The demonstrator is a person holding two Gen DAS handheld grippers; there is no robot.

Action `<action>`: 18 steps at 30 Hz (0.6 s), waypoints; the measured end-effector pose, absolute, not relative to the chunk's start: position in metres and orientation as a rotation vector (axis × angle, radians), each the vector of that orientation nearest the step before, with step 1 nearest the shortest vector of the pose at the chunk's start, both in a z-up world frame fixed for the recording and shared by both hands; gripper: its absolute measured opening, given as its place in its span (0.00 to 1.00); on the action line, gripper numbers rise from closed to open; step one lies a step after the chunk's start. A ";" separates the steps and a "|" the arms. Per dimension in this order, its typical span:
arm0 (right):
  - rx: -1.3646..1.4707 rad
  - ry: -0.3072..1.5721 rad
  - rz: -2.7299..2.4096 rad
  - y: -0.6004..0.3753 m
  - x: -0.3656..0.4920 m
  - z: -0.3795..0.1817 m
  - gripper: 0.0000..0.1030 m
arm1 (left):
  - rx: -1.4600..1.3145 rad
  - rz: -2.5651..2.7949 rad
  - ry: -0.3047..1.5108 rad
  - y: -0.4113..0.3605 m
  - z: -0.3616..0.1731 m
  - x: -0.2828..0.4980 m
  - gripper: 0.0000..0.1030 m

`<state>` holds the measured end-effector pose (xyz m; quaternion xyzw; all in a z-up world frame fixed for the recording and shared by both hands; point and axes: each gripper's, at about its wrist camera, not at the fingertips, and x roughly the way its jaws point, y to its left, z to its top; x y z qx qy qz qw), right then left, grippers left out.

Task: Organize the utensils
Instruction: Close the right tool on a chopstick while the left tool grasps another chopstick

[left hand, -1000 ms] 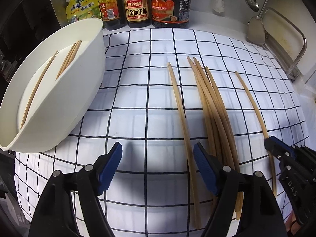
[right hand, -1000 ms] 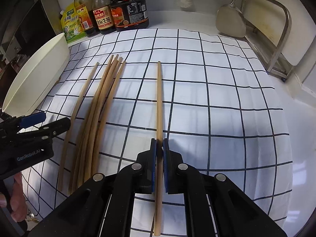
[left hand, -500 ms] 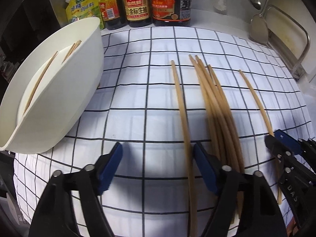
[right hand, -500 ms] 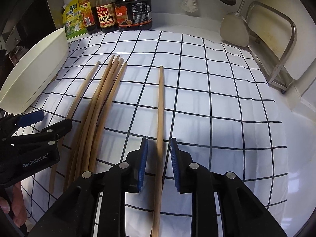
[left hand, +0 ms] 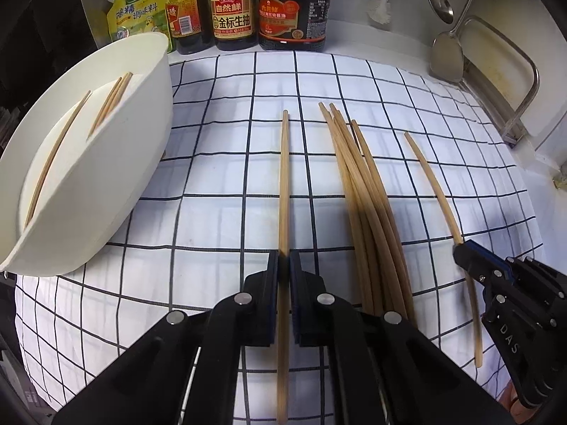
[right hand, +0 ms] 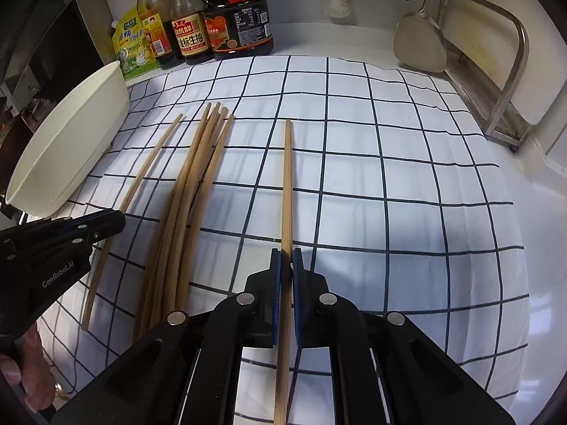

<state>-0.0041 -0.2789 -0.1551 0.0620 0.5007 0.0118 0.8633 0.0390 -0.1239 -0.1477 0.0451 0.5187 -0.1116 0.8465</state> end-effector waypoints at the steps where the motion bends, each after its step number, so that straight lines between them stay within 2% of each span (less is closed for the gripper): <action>1: 0.137 1.047 0.026 -0.278 -0.005 -0.153 0.06 | 0.094 -0.239 1.085 -0.122 -0.143 0.038 0.07; 18: 0.167 0.939 0.075 -0.228 0.004 -0.078 0.06 | 0.053 -0.306 0.920 -0.059 -0.050 0.033 0.07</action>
